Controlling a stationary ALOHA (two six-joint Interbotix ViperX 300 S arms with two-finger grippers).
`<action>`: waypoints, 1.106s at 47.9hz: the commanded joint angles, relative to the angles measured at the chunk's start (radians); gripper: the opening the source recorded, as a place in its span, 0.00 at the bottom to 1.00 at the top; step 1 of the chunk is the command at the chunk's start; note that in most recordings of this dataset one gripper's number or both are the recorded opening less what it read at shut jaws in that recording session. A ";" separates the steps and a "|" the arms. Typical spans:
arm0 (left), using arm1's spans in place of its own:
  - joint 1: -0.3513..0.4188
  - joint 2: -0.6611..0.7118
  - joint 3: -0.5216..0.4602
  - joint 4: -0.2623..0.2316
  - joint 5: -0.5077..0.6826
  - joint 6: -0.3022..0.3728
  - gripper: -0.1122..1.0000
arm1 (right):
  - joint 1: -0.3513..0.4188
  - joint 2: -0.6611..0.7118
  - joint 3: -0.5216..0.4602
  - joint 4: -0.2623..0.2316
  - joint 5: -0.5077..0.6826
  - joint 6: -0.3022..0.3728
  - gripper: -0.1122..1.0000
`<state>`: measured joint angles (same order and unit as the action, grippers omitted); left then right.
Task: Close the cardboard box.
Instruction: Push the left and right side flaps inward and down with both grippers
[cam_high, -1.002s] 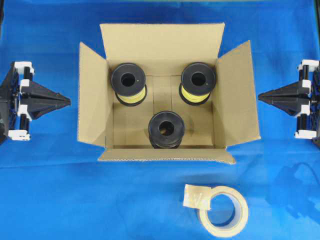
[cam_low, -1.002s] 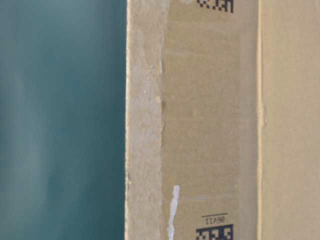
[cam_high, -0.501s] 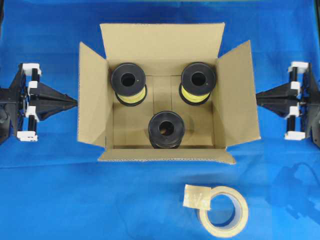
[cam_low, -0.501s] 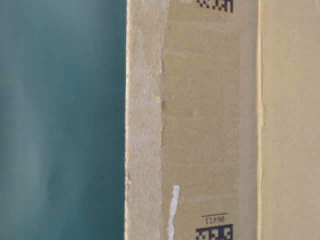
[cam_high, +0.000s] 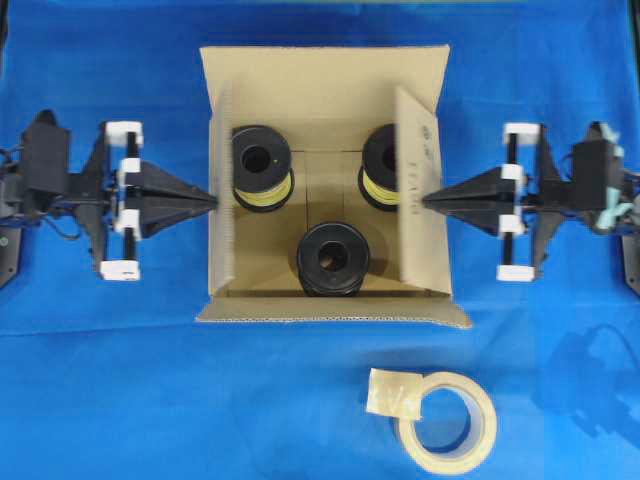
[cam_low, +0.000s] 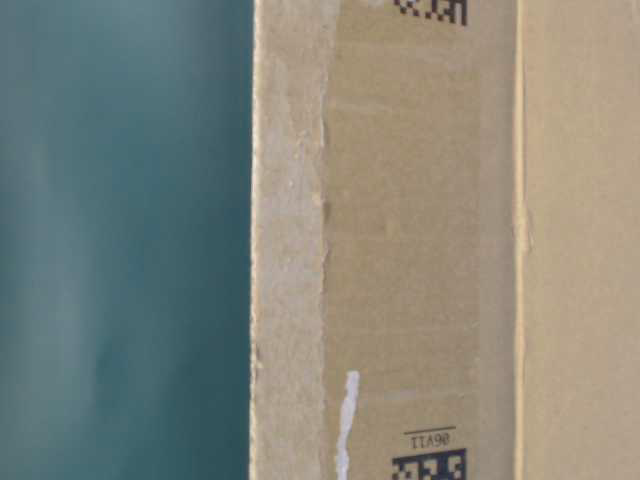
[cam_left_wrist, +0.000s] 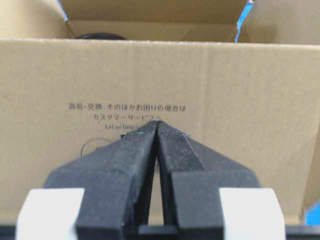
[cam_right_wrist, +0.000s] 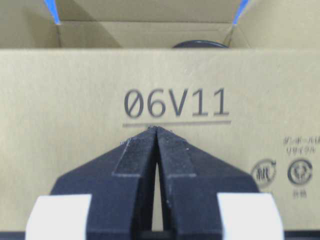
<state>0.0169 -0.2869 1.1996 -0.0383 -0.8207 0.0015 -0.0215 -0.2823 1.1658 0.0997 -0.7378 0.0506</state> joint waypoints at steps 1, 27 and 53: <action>0.003 0.038 -0.061 -0.002 -0.002 0.002 0.10 | 0.002 0.025 -0.046 -0.002 -0.002 -0.002 0.10; 0.018 0.153 -0.161 -0.003 0.137 -0.018 0.10 | 0.002 0.098 -0.078 0.015 0.026 0.005 0.10; 0.028 0.232 -0.249 -0.003 0.156 -0.009 0.10 | 0.005 0.161 -0.107 0.020 0.028 0.009 0.10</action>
<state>0.0368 -0.0476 0.9787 -0.0399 -0.6627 -0.0123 -0.0199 -0.1135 1.0738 0.1181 -0.7072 0.0583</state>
